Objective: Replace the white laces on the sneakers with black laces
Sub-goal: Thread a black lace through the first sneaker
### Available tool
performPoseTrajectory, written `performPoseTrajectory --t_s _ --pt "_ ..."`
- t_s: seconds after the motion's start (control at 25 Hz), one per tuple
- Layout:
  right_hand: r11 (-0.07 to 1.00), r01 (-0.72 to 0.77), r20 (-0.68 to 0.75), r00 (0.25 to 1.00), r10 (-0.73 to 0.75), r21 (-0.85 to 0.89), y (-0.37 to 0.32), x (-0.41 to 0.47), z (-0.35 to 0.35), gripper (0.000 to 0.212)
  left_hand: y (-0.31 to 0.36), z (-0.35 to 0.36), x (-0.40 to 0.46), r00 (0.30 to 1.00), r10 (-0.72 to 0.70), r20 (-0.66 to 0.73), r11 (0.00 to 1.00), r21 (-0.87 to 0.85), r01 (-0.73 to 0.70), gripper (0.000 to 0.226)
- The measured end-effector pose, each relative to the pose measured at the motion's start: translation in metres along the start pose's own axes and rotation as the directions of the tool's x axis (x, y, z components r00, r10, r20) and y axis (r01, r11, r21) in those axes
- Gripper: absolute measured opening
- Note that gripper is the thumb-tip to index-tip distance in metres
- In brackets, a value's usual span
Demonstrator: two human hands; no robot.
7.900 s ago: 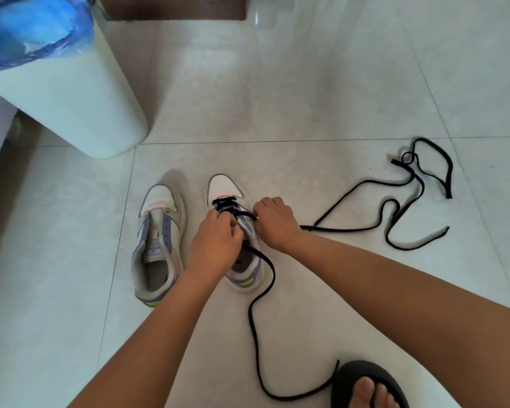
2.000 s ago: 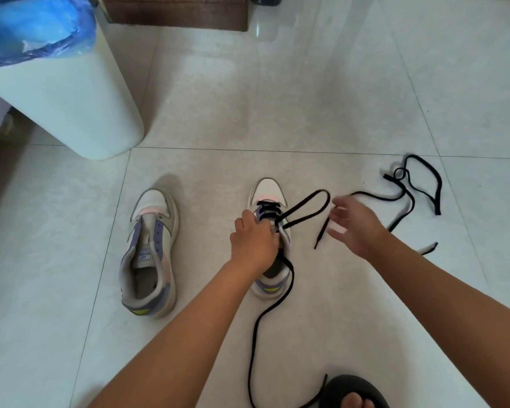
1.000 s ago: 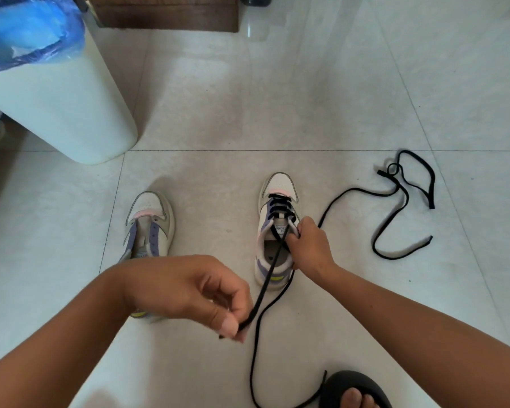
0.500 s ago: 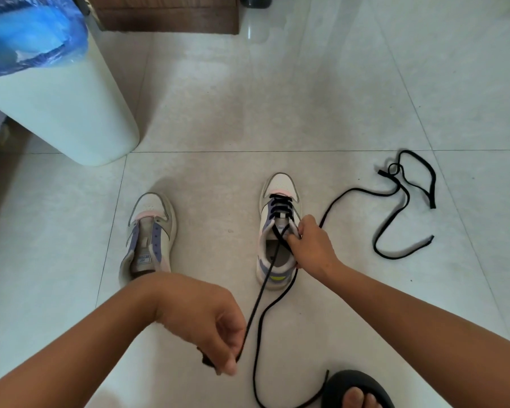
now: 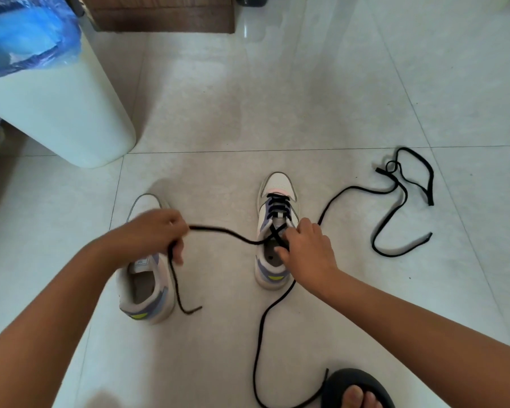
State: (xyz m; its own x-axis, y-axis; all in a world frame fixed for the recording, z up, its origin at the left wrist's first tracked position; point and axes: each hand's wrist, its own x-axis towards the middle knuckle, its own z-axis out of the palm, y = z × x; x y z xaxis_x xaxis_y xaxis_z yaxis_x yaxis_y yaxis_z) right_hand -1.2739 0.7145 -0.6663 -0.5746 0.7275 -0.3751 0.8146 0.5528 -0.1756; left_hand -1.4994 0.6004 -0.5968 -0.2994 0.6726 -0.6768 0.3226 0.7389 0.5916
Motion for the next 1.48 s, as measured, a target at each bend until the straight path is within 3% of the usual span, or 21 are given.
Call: performPoseTrajectory --t_s 0.08,0.16,0.32,0.48,0.6,0.68,0.88,1.04,1.2,1.28,1.36,1.4,1.48 --pt "0.984 -0.087 0.063 0.995 0.078 0.154 -0.002 0.003 -0.003 0.031 -0.004 -0.017 0.004 0.992 0.021 -0.128 0.869 -0.489 -0.081 0.029" --pt "0.956 -0.145 0.114 0.986 0.119 0.257 -0.002 0.005 -0.005 0.026 -0.013 -0.028 0.006 0.993 0.036 -0.113 0.692 -0.714 -0.107 0.032" --pt "0.878 -0.215 0.159 0.974 0.161 0.428 0.0 0.01 -0.009 0.022 -0.035 -0.042 0.008 0.991 -0.042 -0.126 0.751 -0.659 -0.052 0.03" --pt "0.784 -0.216 0.173 0.975 0.14 0.582 0.006 0.013 -0.015 0.032 -0.046 -0.054 0.003 0.993 -0.102 -0.059 0.72 -0.694 0.032 0.03" --pt "0.638 -0.284 0.245 0.958 0.152 0.715 0.013 0.017 -0.028 0.023 -0.052 -0.064 -0.009 0.991 -0.035 0.127 0.845 -0.525 0.097 0.061" --pt "0.555 -0.302 0.254 0.953 0.164 0.775 0.022 0.023 -0.035 0.023 -0.056 -0.07 -0.017 0.989 0.043 0.144 0.86 -0.509 0.037 0.069" --pt "0.556 -0.29 0.188 0.954 0.234 0.779 0.044 0.041 -0.04 0.023 -0.053 -0.08 -0.017 0.979 0.157 -0.13 0.558 -0.806 -0.197 0.023" --pt "0.539 -0.303 0.193 0.948 0.252 0.786 0.056 0.049 -0.037 0.025 -0.068 -0.088 -0.008 0.932 0.061 -0.357 0.189 -0.913 -0.362 0.033" --pt "0.489 -0.349 0.217 0.927 0.306 0.8 0.072 0.05 -0.032 0.017 -0.093 -0.101 -0.004 0.882 -0.104 -0.46 -0.098 -0.877 -0.47 0.019" --pt "0.482 -0.373 0.229 0.915 0.331 0.792 0.076 0.049 -0.031 0.013 -0.104 -0.107 -0.004 0.85 -0.193 -0.491 -0.173 -0.835 -0.522 0.02" --pt "0.514 -0.377 0.221 0.914 0.339 0.77 0.077 0.047 -0.032 0.013 -0.108 -0.111 -0.005 0.826 -0.233 -0.512 -0.175 -0.814 -0.554 0.025" --pt "0.552 -0.37 0.21 0.92 0.332 0.747 0.076 0.045 -0.033 0.013 -0.107 -0.111 -0.005 0.821 -0.23 -0.522 -0.163 -0.811 -0.562 0.027" --pt "0.73 -0.291 0.122 0.953 0.277 0.618 0.071 0.041 -0.035 0.009 -0.096 -0.104 0.0 0.829 -0.22 -0.514 -0.109 -0.832 -0.544 0.029"
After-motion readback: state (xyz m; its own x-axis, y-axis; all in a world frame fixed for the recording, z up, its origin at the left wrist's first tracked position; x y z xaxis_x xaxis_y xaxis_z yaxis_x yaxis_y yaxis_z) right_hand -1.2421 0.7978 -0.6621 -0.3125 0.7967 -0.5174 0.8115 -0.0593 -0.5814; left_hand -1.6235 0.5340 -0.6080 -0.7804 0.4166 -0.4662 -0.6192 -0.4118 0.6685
